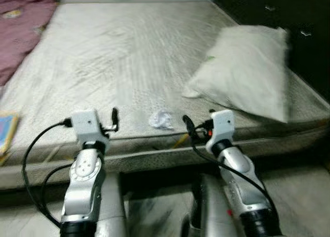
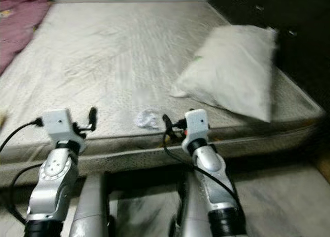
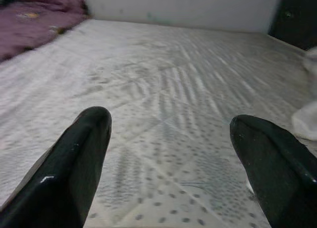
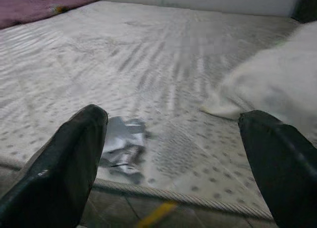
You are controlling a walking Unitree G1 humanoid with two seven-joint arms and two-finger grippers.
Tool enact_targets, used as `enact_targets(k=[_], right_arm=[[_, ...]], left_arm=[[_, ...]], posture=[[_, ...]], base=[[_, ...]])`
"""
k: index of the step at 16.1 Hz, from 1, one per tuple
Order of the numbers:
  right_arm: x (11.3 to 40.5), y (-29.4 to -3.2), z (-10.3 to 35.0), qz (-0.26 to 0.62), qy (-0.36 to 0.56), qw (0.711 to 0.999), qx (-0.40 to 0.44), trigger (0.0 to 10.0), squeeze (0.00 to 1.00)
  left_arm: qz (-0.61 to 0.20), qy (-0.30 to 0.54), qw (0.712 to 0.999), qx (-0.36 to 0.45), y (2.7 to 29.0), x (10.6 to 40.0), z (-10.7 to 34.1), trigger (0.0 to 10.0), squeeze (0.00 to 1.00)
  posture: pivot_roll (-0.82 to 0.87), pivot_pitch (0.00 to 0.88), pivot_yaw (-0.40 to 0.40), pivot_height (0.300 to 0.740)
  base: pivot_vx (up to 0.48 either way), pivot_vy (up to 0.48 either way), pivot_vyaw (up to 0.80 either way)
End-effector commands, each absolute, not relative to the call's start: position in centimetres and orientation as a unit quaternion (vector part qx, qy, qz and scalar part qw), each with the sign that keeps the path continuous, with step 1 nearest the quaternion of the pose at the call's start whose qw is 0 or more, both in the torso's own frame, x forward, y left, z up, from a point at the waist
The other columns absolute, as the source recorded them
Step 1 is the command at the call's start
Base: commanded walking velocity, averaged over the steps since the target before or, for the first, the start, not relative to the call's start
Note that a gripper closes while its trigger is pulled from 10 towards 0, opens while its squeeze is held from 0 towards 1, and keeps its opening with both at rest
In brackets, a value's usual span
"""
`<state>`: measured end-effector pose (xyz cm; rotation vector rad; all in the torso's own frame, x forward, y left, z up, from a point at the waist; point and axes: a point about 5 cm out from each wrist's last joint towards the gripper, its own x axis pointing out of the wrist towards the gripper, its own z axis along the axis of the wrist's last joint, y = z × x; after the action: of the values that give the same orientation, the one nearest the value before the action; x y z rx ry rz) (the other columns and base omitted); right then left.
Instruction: Clean up the room
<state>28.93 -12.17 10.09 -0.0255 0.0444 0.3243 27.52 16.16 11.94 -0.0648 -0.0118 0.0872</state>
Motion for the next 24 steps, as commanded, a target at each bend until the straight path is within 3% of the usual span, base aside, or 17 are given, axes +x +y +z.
enact_targets(k=[1, 3, 12, 15, 24], right_arm=[[29.1, -11.5, 10.3, 0.176, 0.019, 0.984, -0.014, 10.0, 0.00], [29.1, -11.5, 10.3, 0.177, 0.022, 0.984, -0.013, 10.0, 0.00], [30.3, -10.3, 9.8, 0.209, 0.045, 0.977, -0.019, 10.0, 0.00], [30.6, -10.2, 9.8, 0.212, 0.045, 0.976, -0.020, 10.0, 0.00], [33.7, -9.5, 11.0, 0.183, 0.023, 0.983, -0.026, 10.0, 0.00]], left_arm=[[0.054, 0.009, 0.998, -0.034, 16.6, 27.2, 11.4, 10.0, 0.00], [0.050, 0.010, 0.998, -0.034, 16.4, 27.3, 11.3, 10.0, 0.00], [0.062, 0.019, 0.998, -0.025, 17.0, 26.6, 11.2, 10.0, 0.00], [0.068, 0.023, 0.997, -0.023, 17.4, 26.0, 11.3, 10.0, 0.00], [0.087, 0.052, 0.995, 0.001, 18.7, 22.4, 11.2, 10.0, 0.00]], posture=[[0.05, 0.047, -0.035, 0.518], [0.05, 0.044, -0.035, 0.518], [0.08, 0.057, -0.044, 0.518], [0.09, 0.080, -0.048, 0.483], [0.15, 0.203, -0.055, 0.483]], base=[[0.000, 0.000, 0.80], [0.000, 0.000, 0.75], [0.000, 0.000, 0.00], [0.000, 0.000, 0.00], [0.000, 0.000, 0.00]])
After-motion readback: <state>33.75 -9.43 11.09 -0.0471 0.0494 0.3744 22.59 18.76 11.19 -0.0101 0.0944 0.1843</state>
